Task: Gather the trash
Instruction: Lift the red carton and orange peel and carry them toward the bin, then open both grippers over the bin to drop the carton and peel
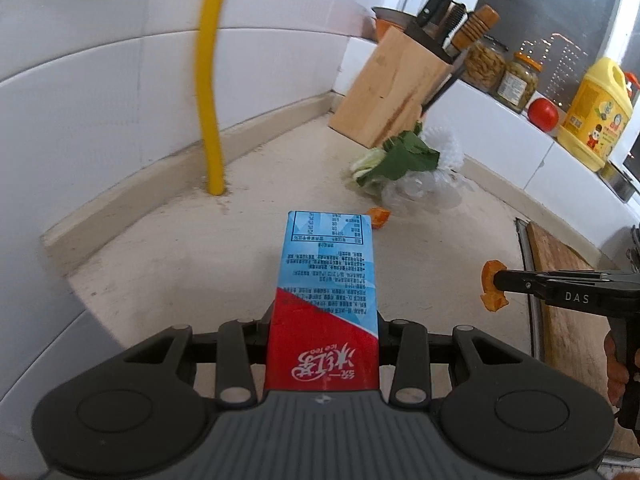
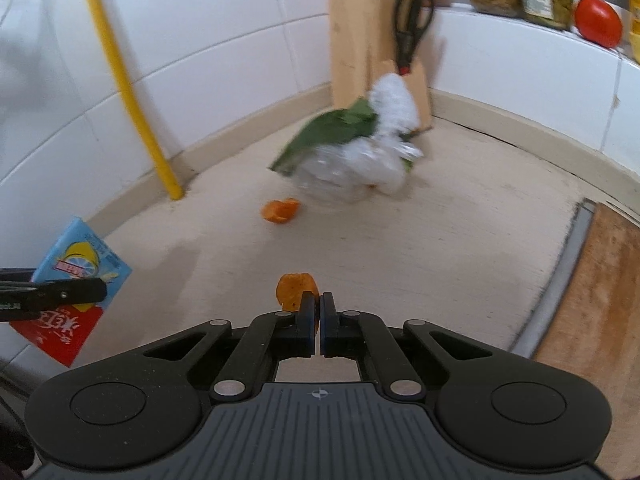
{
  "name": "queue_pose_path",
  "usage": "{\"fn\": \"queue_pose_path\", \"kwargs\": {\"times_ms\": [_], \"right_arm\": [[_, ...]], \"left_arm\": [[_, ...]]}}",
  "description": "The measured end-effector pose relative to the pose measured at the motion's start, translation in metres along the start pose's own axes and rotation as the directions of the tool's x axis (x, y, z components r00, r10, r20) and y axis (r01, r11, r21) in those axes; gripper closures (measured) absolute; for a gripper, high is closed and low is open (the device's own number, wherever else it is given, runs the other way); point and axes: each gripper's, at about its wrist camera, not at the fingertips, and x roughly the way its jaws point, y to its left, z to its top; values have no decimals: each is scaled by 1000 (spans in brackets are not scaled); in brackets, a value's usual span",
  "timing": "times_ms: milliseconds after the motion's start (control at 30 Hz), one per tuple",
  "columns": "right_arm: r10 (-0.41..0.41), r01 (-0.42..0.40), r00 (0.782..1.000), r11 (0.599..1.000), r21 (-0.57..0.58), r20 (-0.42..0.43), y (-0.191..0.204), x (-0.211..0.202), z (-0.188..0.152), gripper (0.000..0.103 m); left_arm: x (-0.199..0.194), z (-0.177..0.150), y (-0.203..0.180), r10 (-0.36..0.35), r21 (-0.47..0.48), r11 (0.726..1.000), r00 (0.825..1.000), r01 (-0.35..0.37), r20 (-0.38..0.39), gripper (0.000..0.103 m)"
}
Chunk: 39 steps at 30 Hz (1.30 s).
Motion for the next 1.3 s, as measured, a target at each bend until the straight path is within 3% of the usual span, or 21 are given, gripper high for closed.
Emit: {"fn": "queue_pose_path", "kwargs": {"times_ms": [500, 900, 1300], "right_arm": [[154, -155, 988, 981, -112, -16, 82, 7, 4, 100], [308, -322, 946, 922, -217, -97, 168, 25, -5, 100], [371, -415, 908, 867, -277, -196, 236, 42, -26, 99]], "left_arm": [[-57, -30, 42, 102, -92, 991, 993, -96, 61, 70], [-108, -71, 89, 237, -215, 952, 969, -217, 72, 70], [-125, -105, 128, 304, -296, 913, 952, -282, 31, 70]]}}
